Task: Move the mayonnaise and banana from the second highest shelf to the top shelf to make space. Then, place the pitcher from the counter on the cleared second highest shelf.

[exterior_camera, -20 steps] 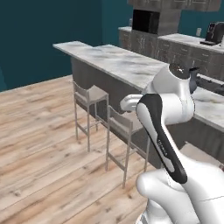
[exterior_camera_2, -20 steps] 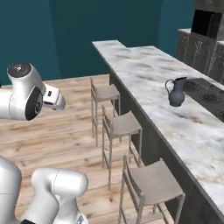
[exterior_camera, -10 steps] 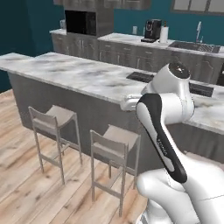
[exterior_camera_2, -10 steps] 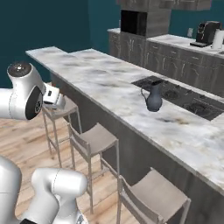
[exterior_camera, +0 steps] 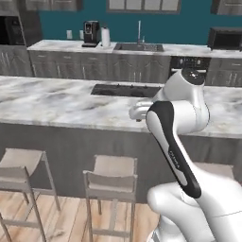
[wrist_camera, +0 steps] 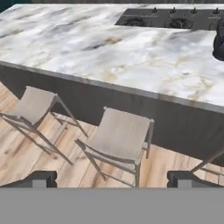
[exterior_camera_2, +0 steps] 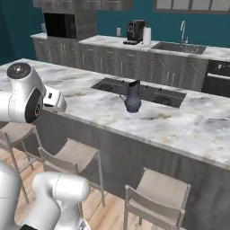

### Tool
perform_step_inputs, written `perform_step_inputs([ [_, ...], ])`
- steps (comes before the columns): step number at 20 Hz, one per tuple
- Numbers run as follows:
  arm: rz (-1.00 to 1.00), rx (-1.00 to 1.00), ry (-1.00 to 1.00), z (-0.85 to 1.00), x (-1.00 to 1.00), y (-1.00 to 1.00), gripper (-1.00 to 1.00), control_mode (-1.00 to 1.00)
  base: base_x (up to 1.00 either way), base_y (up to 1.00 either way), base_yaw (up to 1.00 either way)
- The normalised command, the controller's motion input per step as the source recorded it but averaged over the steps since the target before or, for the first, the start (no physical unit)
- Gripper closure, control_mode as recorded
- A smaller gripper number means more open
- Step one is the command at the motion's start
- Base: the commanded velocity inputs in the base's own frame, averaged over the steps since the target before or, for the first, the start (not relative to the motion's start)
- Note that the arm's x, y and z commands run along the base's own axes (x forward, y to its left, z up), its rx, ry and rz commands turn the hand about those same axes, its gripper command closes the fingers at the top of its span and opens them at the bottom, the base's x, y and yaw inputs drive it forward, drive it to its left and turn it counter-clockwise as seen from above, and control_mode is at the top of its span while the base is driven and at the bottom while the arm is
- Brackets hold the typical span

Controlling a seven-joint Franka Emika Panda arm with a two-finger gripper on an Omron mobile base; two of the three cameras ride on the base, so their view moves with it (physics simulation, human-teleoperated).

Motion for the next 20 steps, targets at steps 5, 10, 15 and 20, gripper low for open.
perform_step_inputs([
  [5,0.0,0.0,0.0,0.0,0.0,0.0,-1.0,1.0,0.7,0.42,-0.65],
  [10,0.0,0.0,0.0,0.0,0.0,0.0,-1.0,1.0,0.92,0.34,-0.57],
  [15,0.0,0.0,0.0,0.0,0.0,0.0,-1.0,1.0,1.0,0.11,-0.43],
  [20,-0.04,0.0,0.0,0.0,0.38,0.0,-1.0,-1.0,0.6,0.03,-0.16],
])
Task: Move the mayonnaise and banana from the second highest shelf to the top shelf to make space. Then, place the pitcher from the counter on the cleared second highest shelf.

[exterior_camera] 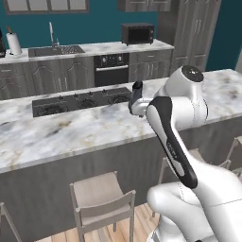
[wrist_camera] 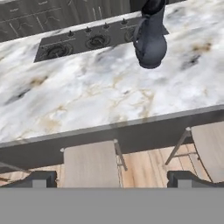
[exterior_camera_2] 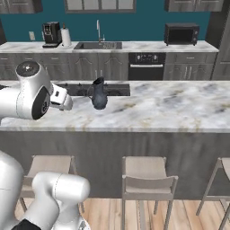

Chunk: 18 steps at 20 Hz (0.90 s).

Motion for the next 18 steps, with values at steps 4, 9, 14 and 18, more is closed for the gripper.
perform_step_inputs([
  [4,0.0,0.01,0.02,-0.01,0.69,-0.02,-1.0,-1.0,0.0,0.0,0.0],
  [9,0.0,0.01,0.02,-0.05,0.8,-0.2,-1.0,-1.0,0.0,0.0,0.0],
  [14,-0.08,0.0,0.01,-0.18,0.92,-0.06,-1.0,-1.0,0.0,0.0,0.0],
  [18,-0.19,-0.04,0.0,-0.28,0.86,0.0,-1.0,-1.0,0.0,0.0,0.0],
])
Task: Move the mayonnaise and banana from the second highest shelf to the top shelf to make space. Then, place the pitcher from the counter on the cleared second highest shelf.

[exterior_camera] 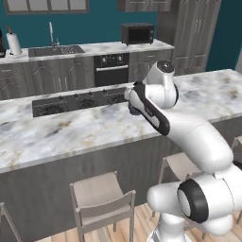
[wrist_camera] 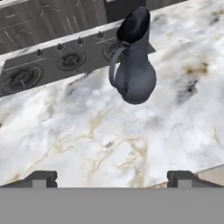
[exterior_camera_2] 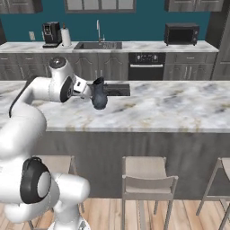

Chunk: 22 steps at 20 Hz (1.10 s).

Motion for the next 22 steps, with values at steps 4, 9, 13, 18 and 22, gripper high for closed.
perform_step_inputs([
  [4,-0.21,-0.06,0.0,-0.34,0.8,0.0,-1.0,-1.0,0.0,0.0,0.0],
  [9,-0.15,-0.05,0.02,-0.2,0.65,0.0,-1.0,-1.0,0.0,0.0,0.0],
  [13,-0.07,-0.02,0.01,0.0,0.39,0.0,-1.0,-1.0,0.0,0.0,0.0],
  [18,-0.06,-0.01,0.01,-0.07,0.33,0.0,-1.0,-1.0,0.0,0.0,0.0],
  [22,-0.07,-0.01,0.02,-0.23,0.27,0.0,-1.0,-1.0,0.0,0.0,0.0],
])
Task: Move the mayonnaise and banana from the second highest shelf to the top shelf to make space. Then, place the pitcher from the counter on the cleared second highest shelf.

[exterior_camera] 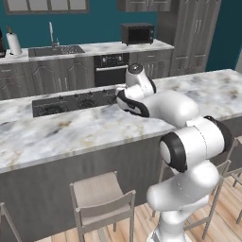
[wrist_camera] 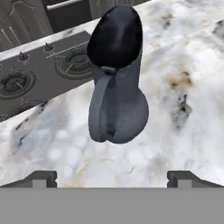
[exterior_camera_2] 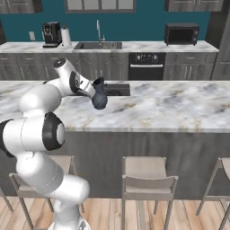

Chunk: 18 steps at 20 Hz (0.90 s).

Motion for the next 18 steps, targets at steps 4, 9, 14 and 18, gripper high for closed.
perform_step_inputs([
  [4,-0.07,-0.01,0.03,-0.28,0.29,0.0,-1.0,-1.0,0.0,0.0,0.0],
  [9,-0.07,-0.01,0.04,-0.22,0.34,0.0,-1.0,-1.0,0.0,0.0,0.0],
  [14,-0.06,0.0,0.12,-0.04,0.46,0.0,-1.0,-1.0,0.0,0.0,0.0],
  [18,-0.05,0.0,0.1,-0.01,0.44,-0.01,-1.0,-1.0,0.0,0.0,0.0],
])
